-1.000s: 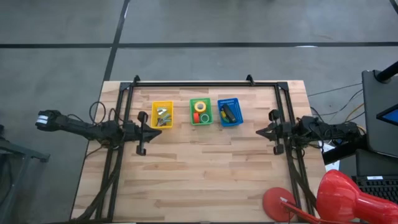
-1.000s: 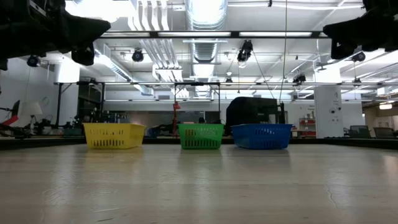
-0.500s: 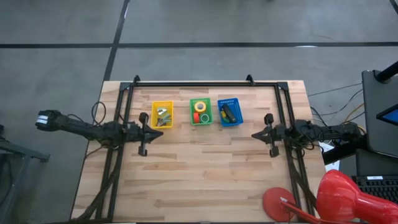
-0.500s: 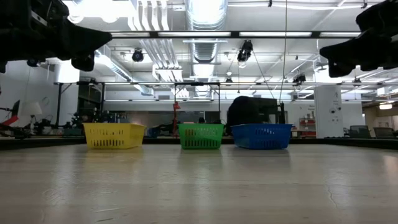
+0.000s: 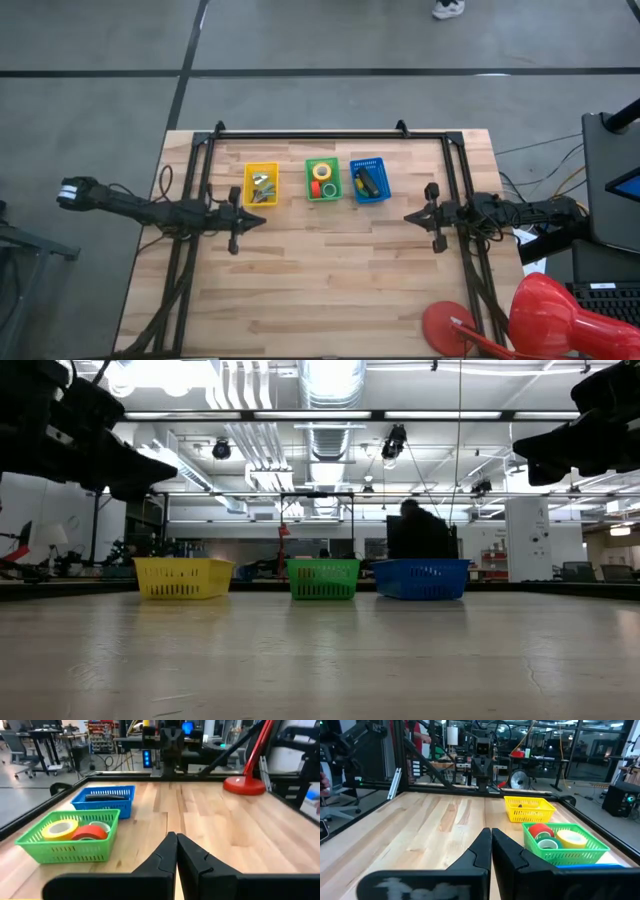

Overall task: Pick and place Stapler, Stapler remover, tape
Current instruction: Return to Home Position

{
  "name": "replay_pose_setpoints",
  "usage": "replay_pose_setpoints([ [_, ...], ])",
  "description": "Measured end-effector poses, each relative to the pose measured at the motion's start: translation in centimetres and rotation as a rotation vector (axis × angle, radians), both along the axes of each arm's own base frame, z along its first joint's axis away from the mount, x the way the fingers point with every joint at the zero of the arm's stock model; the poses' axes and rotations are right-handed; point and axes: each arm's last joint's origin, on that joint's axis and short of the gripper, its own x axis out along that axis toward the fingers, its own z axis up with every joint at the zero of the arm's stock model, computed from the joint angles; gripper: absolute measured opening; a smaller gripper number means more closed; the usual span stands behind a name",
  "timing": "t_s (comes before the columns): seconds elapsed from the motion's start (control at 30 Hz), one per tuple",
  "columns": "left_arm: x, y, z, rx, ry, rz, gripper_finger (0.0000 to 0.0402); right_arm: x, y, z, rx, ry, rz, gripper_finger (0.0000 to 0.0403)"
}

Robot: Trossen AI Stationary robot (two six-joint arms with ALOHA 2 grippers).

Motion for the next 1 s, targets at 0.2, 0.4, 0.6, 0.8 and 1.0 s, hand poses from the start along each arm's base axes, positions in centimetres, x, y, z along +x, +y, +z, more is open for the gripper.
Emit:
replay_pose_setpoints([
  [0.2, -0.2, -0.1, 0.7, 0.009, -0.073, -0.041, 0.0013, 0.0, 0.0, 0.0, 0.000, 0.001, 0.000, 0.0008],
  [0.4, -0.6, -0.2, 1.2, -0.006, -0.116, -0.086, 0.0012, 0.0, 0.0, 0.0, 0.000, 0.001, 0.000, 0.0008],
  [0.6, -1.2, 0.0, 2.1, 0.017, -0.202, -0.061, 0.0014, 0.0, 0.0, 0.0, -0.004, 0.001, 0.000, 0.0008],
  [0.8, -1.9, 0.1, 2.1, 0.028, -0.203, -0.066, 0.0012, 0.0, 0.0, 0.0, -0.004, 0.000, 0.000, 0.0009],
  [1.0, -2.3, 0.3, 2.0, -0.044, -0.205, -0.018, 0.0014, 0.0, 0.0, 0.0, 0.000, 0.000, 0.000, 0.0009],
])
